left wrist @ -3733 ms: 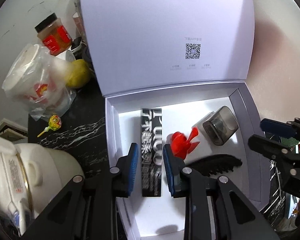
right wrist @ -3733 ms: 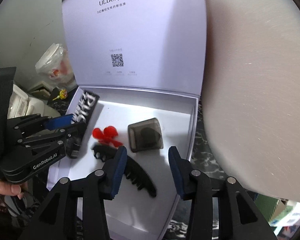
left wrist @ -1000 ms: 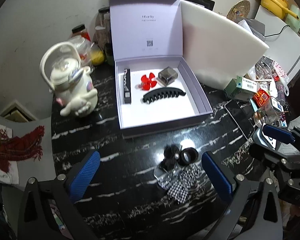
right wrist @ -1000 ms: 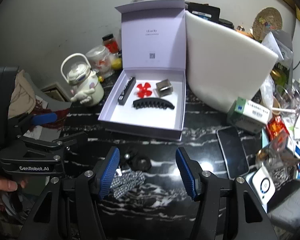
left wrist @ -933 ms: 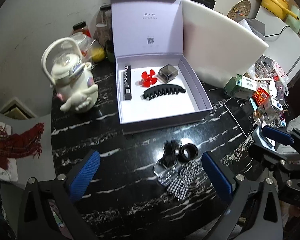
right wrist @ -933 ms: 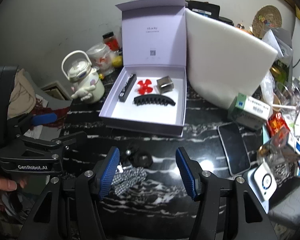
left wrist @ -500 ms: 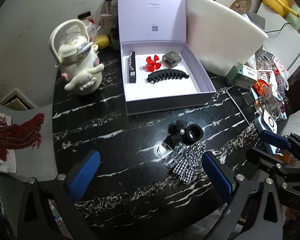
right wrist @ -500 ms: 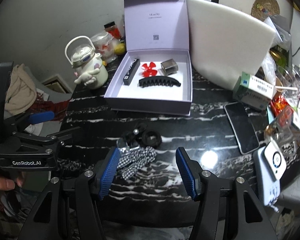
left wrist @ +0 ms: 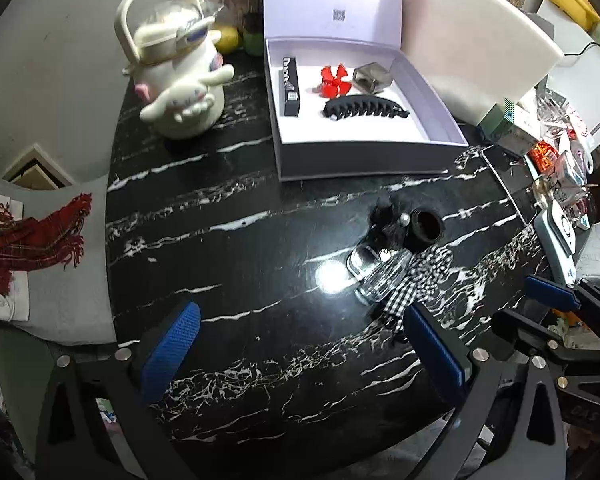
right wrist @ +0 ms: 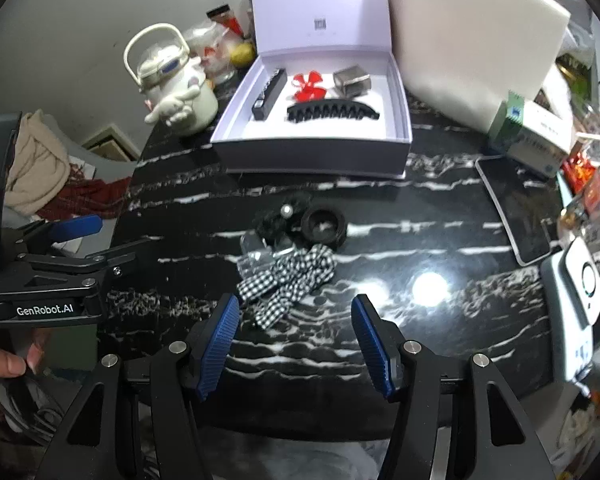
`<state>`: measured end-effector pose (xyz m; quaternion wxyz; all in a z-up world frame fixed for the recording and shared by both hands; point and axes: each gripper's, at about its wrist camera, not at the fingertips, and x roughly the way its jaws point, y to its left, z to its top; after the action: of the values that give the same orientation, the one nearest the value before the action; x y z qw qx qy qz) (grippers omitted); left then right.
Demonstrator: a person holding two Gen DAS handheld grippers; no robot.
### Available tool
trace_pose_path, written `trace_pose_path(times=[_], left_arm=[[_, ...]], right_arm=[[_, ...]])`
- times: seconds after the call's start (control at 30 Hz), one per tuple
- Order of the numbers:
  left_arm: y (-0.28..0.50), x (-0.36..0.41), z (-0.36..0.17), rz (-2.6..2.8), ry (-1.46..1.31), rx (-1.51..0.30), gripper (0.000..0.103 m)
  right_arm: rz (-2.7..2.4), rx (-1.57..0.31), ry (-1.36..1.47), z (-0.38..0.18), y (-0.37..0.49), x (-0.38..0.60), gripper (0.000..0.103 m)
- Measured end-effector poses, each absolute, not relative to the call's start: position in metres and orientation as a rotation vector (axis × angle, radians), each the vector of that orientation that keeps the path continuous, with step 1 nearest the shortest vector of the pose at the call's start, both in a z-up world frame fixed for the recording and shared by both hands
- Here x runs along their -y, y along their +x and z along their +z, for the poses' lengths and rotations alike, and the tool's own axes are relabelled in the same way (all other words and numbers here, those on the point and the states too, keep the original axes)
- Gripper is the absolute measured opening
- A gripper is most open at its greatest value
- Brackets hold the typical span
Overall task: Organize rigid objects
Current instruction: 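Move both open grippers toward the clear plastic piece and checked scrunchie, then close the left gripper on the clear plastic piece while the right gripper grasps the checked scrunchie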
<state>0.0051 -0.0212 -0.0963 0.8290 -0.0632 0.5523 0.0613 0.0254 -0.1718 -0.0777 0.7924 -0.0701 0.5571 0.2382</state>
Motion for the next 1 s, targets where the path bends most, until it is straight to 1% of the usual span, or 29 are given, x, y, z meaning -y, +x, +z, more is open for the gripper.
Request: trace_pose_path(times=[0.33, 0.57, 1.0], left_arm=[[0.007, 0.013, -0.121, 0.108, -0.142, -1.213, 0.103], [0.013, 0.009, -0.135, 0.126, -0.132, -1.242, 0.103], [0.022, -0.001, -0.152, 0.132, -0.149, -1.293, 0.103]], right_arm=[[0.531, -1.285, -0.113, -0.114, 0.030, 0.163, 0.059], [0.518, -1.334, -0.068, -0.134, 0.043, 0.160, 0.067], [0.506, -1.397, 0.006, -0.162, 0.073, 0.146, 0.067]])
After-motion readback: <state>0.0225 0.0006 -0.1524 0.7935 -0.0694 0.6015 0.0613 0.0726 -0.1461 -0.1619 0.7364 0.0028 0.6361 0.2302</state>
